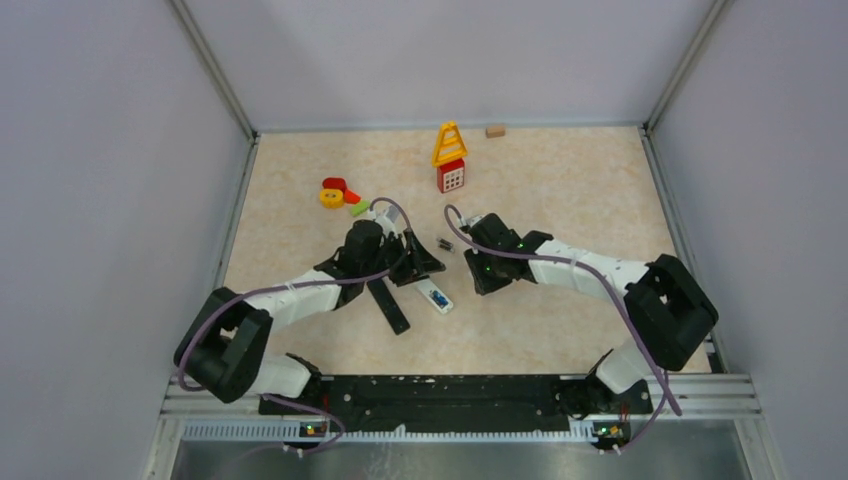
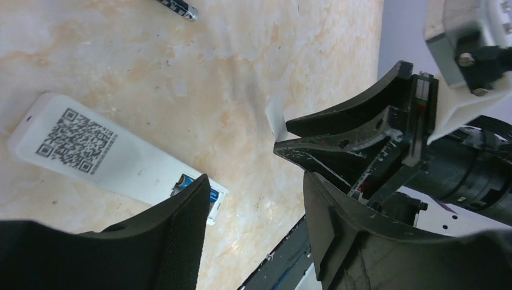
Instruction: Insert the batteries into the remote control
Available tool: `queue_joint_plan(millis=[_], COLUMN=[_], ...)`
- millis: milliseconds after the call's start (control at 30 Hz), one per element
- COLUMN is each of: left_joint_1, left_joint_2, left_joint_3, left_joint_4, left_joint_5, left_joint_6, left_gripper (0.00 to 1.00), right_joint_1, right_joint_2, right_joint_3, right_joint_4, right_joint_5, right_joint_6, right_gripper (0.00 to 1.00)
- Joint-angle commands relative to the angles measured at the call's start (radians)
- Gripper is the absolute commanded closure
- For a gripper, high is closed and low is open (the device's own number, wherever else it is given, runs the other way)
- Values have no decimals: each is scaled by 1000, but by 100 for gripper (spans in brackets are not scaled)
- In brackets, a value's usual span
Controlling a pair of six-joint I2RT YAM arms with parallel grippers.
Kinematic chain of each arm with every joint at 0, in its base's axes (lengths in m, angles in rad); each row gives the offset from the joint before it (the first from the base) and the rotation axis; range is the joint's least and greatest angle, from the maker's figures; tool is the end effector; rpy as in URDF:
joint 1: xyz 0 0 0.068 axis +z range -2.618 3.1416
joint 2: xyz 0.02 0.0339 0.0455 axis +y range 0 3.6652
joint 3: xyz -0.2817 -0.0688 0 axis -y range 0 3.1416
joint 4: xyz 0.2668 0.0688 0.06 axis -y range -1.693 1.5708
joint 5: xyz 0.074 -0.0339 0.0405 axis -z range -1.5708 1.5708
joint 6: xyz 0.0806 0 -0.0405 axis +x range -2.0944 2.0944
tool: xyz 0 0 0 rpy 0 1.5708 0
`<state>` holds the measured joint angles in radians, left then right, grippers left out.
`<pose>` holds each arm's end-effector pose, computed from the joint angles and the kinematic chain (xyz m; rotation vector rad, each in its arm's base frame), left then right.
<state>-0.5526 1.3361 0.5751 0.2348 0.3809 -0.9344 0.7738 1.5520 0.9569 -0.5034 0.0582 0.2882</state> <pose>0.2547 -0.1923 0.1722 -0.1872 2.3243 -1.2319 0.2461 0.2339 0.1577 -0.6293 2.6191 0.2606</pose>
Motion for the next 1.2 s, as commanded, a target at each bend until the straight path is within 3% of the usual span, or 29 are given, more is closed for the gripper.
queue_joint_plan(millis=[0, 367, 533, 667, 833, 867, 933, 1067, 1167], left_joint_1=[-7, -23, -31, -37, -37, -38, -37, -29, -19], left_joint_2=[80, 220, 248, 264, 278, 276, 264, 215, 177], left_joint_3=[63, 107, 109, 72, 33, 28, 20, 18, 20], left_joint_4=[130, 190, 235, 327, 428, 435, 434, 374, 345], left_joint_5=[127, 188, 211, 222, 247, 247, 241, 192, 167], left_joint_6=[-33, -81, -116, -171, -227, -230, -221, -182, -180], left_gripper=[40, 45, 53, 65, 99, 100, 100, 100, 100], right_joint_1=[-4, -4, -4, -4, -4, -4, -5, -34, -62], right_joint_2=[-73, -139, -150, -146, -138, -138, -142, -196, -274], right_joint_3=[-19, -47, -47, -43, -38, -38, -35, -56, -106], right_joint_4=[63, 147, 164, 174, 175, 172, 154, 147, 209], right_joint_5=[-97, -248, -277, -278, -270, -264, -243, -238, -290], right_joint_6=[-21, -46, -48, -43, -25, -17, 5, 106, 225], right_gripper=[72, 72, 72, 72, 71, 70, 61, 26, 13])
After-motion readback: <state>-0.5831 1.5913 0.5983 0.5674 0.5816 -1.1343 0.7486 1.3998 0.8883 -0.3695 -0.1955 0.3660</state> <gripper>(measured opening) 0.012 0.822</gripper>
